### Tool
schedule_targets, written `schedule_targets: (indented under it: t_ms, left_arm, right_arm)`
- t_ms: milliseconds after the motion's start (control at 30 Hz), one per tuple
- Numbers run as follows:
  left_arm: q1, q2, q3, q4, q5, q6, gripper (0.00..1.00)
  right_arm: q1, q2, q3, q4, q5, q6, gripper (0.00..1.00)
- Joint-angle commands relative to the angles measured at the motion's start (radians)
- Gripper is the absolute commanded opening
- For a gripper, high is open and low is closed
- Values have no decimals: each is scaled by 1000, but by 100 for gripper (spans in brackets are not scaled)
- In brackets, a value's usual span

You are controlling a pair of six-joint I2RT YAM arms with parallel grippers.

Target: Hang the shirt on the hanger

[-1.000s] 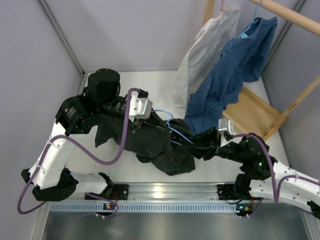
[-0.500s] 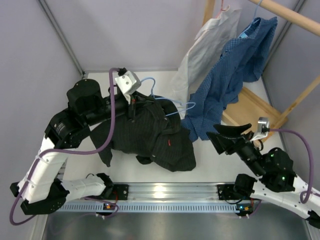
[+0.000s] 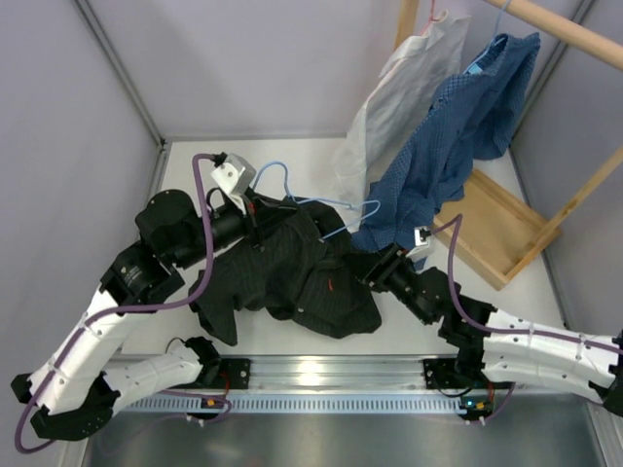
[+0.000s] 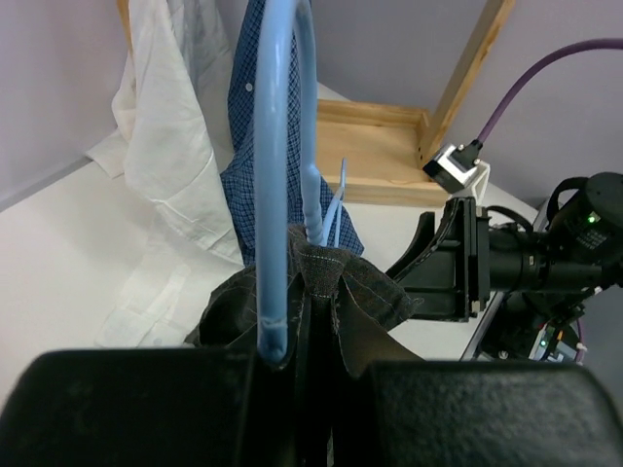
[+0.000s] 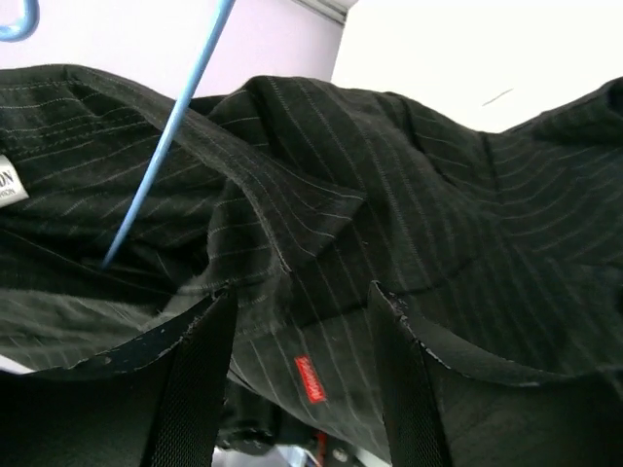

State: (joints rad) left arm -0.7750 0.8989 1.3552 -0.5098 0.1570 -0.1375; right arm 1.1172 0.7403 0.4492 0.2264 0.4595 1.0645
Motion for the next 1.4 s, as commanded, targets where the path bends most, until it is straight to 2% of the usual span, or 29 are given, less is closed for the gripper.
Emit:
schedule_targets:
  t_ms: [0, 233, 333, 367, 467, 533, 667, 733, 767, 933, 1100, 1233, 1367]
  left_arm:
    - [-1, -14, -34, 168, -14, -33, 0]
    - [-1, -11, -54, 204, -19, -42, 0]
    - [-1, -26, -60, 212, -30, -44, 0]
    - [-1, -31, -61, 212, -37, -37, 0]
    - [-1, -52, -64, 211, -53, -27, 0]
    - [-1, -63, -67, 206, -48, -22, 0]
    - [-1, -103, -87, 179, -37, 4, 0]
    - [-1, -135, -110, 168, -40, 18, 0]
    - [-1, -171, -140, 165, -24, 44, 0]
    - [-1, -222, -159, 142, 56, 85, 0]
    - [-1, -218, -145, 45, 27, 127, 0]
    - [-1, -203, -162, 7, -78, 130, 0]
    - [-1, -134, -140, -53, -97, 156, 0]
  right_arm:
    - [10, 62, 2, 261, 18, 118, 54]
    - [12, 181, 28, 332, 67, 135, 46]
    - [12, 197, 16, 340, 109, 152, 35]
    - [12, 199, 13, 340, 122, 156, 23]
    - [9, 179, 6, 297, 175, 149, 0]
    - [-13, 151, 2, 269, 194, 137, 0]
    - [-146, 85, -6, 210, 137, 95, 0]
    - [-195, 47, 2, 183, 78, 59, 0]
    - [-306, 33, 41, 127, -17, 2, 0]
    - [-427, 50, 169, -27, -243, -107, 0]
    - [-428, 33, 293, -185, -243, -224, 0]
    - [-424, 88, 431, -347, -274, -326, 0]
    - [-355, 165, 519, -389, -265, -457, 0]
